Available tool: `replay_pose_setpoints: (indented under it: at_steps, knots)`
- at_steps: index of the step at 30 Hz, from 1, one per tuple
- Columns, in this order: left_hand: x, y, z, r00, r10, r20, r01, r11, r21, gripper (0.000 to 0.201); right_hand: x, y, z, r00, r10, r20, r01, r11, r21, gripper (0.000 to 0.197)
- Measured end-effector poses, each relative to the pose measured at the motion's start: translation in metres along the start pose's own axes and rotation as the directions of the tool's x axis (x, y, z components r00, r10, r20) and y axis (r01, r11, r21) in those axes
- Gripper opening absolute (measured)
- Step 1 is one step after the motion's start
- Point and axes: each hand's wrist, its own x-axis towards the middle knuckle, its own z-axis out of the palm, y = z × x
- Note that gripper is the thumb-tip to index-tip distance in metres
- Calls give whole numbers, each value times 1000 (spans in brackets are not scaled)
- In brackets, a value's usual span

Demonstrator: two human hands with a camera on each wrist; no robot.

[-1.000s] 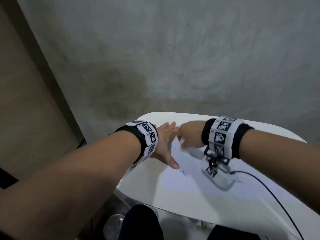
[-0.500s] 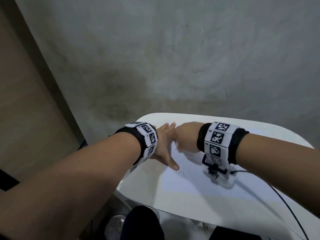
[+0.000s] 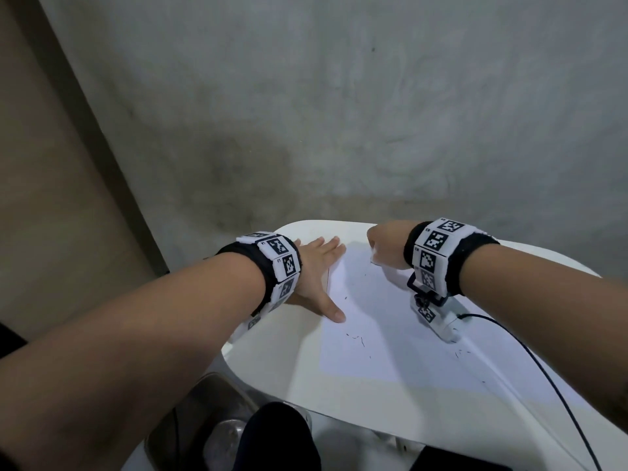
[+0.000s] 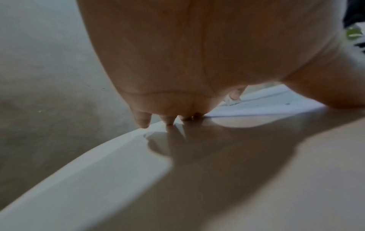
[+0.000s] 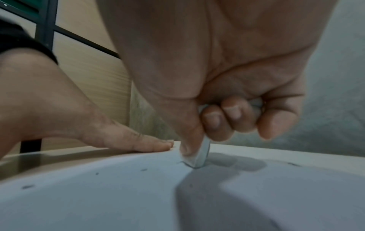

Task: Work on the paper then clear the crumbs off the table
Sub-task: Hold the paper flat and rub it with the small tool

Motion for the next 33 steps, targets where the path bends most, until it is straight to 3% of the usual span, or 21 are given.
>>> replay_pose_setpoints:
  at_steps: [4,9,12,14,18,22,24,26,30,33]
  knots:
    - [2,-2,2,1000,0,27,0,1000,2,132,0,-4,-3,1000,-19,17,20,997,-74,26]
    - [2,-1,2,1000,13,10,-13,999,-39,134,-7,-37,6,976,-206,69,213,971,-110,33]
    - [5,-4,3,999,16,33,-15,1000,-10,135,2,-14,-5,994,-108,1,108,990,-88,11]
    - [5,-4,3,999,6,40,-5,1000,-13,134,4,-15,-3,997,-67,-23,64,991,-115,13]
    - [2,-1,1,1000,12,23,-11,998,-58,130,1,-37,0,981,-195,19,196,980,-29,32]
    - [7,-3,2,999,2,52,0,1000,-24,135,24,-13,-2,999,-41,22,44,993,-106,18]
    - [9,-3,4,999,2,38,0,999,-32,136,24,-26,5,994,-109,20,110,987,-115,14]
    - [9,-3,4,999,7,35,-6,1000,-24,134,25,-28,6,992,-127,-2,126,989,-72,26]
    - [4,1,4,1000,-3,15,3,1000,-19,133,31,-12,1,998,-1,-70,-5,996,-85,20]
    - [1,2,4,1000,-9,-3,9,999,-47,125,27,-31,2,995,-86,49,87,996,-20,24]
